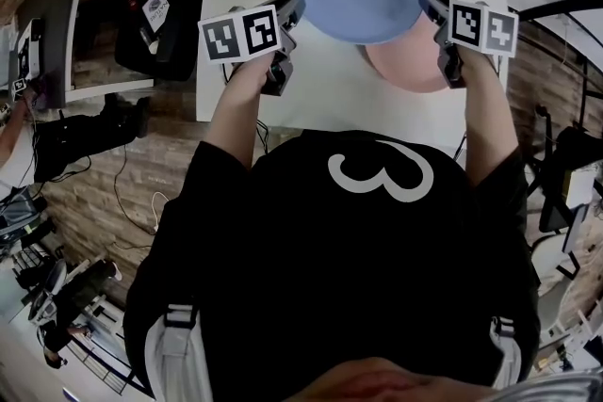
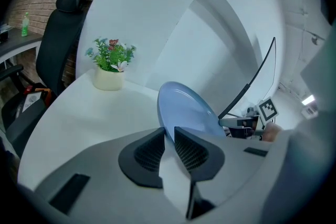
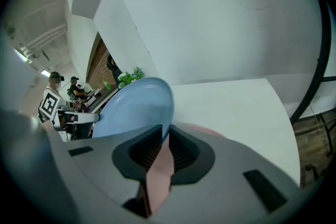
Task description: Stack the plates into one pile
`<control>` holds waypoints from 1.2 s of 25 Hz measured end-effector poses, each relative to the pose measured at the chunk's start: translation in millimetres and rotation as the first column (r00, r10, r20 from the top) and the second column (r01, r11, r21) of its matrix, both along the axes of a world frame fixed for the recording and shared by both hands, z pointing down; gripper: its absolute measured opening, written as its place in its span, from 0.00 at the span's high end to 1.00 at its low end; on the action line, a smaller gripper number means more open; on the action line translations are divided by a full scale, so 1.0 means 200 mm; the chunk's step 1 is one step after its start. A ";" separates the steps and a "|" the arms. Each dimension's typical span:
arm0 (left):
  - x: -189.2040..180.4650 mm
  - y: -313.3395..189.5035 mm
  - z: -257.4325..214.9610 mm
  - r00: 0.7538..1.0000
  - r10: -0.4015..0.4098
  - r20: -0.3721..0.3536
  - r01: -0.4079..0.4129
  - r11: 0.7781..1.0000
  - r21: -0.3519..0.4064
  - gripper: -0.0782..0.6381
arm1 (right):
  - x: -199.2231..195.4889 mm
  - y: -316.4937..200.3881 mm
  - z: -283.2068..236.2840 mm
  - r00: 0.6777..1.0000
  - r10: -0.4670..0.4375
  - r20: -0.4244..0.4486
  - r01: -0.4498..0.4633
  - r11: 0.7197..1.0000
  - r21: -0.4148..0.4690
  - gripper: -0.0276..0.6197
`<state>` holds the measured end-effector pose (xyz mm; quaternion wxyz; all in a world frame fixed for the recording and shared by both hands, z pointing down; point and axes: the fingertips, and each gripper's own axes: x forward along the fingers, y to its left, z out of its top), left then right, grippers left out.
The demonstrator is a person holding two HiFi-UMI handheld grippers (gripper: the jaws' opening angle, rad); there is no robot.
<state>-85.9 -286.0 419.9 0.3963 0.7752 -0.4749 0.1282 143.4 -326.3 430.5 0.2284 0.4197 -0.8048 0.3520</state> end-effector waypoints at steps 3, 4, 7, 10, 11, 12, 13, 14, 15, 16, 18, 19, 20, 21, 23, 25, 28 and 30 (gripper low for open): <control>0.04 0.03 0.00 1.000 0.017 0.005 -0.017 1.000 -0.005 0.81 | 0.04 0.04 -0.01 1.000 0.012 0.000 -0.012 1.000 0.000 0.87; 0.07 0.05 -0.01 1.000 0.023 0.007 -0.023 1.000 -0.003 0.81 | 0.07 0.06 -0.01 1.000 0.016 0.001 -0.016 1.000 0.002 0.87; 0.18 0.10 -0.05 0.999 0.045 0.019 -0.046 0.999 0.006 0.81 | 0.18 0.14 -0.03 0.999 0.030 0.017 -0.031 1.000 0.007 0.87; 0.26 0.13 -0.06 0.997 0.066 0.029 -0.067 0.998 0.014 0.81 | 0.27 0.20 -0.04 0.998 0.052 0.031 -0.052 0.999 0.013 0.87; 0.28 0.14 -0.06 0.997 0.073 0.030 -0.073 0.997 0.013 0.81 | 0.29 0.21 -0.03 0.998 0.060 0.032 -0.061 0.998 0.013 0.87; 0.30 0.15 -0.06 0.996 0.080 0.031 -0.080 0.997 0.011 0.81 | 0.31 0.23 -0.03 0.997 0.068 0.031 -0.068 0.998 0.012 0.87; 0.32 0.16 -0.05 0.996 0.087 0.031 -0.088 0.996 0.009 0.81 | 0.34 0.25 -0.02 0.997 0.075 0.029 -0.075 0.997 0.010 0.87; 0.34 0.17 -0.05 0.995 0.095 0.032 -0.096 0.995 0.006 0.81 | 0.36 0.26 -0.01 0.996 0.081 0.027 -0.081 0.997 0.007 0.87; 0.36 0.17 -0.04 0.994 0.103 0.032 -0.104 0.995 0.003 0.81 | 0.38 0.28 -0.01 0.996 0.087 0.026 -0.088 0.996 0.004 0.87; 0.38 0.18 -0.04 0.993 0.112 0.032 -0.112 0.994 0.001 0.81 | 0.40 0.30 0.00 0.995 0.094 0.026 -0.094 0.996 0.001 0.87; 0.43 0.19 -0.03 0.991 0.129 0.031 -0.129 0.992 -0.004 0.81 | 0.44 0.34 0.01 0.993 0.112 0.025 -0.112 0.994 -0.005 0.87; 0.46 0.19 -0.02 0.990 0.138 0.031 -0.138 0.990 -0.006 0.81 | 0.47 0.35 0.02 0.992 0.122 0.023 -0.122 0.993 -0.008 0.87; 0.48 0.20 -0.01 0.989 0.147 0.030 -0.147 0.989 -0.009 0.81 | 0.50 0.37 0.03 0.991 0.131 0.020 -0.131 0.991 -0.011 0.87; 0.50 0.21 0.00 0.987 0.155 0.030 -0.155 0.988 -0.012 0.81 | 0.52 0.39 0.04 0.990 0.139 0.017 -0.139 0.990 -0.015 0.87; 0.54 0.22 0.03 0.985 0.169 0.029 -0.168 0.985 -0.020 0.81 | 0.56 0.41 0.05 0.989 0.150 0.014 -0.150 0.988 -0.021 0.87; 0.57 0.23 0.04 0.983 0.181 0.027 -0.180 0.983 -0.029 0.81 | 0.59 0.43 0.06 0.987 0.160 0.011 -0.160 0.987 -0.024 0.87; 0.61 0.25 0.07 0.980 0.200 0.026 -0.198 0.979 -0.039 0.81 | 0.63 0.47 0.07 0.984 0.178 0.006 -0.178 0.984 -0.030 0.87; 0.64 0.26 0.10 0.977 0.212 0.026 -0.211 0.977 -0.045 0.81 | 0.65 0.50 0.09 0.982 0.190 0.004 -0.190 0.981 -0.036 0.87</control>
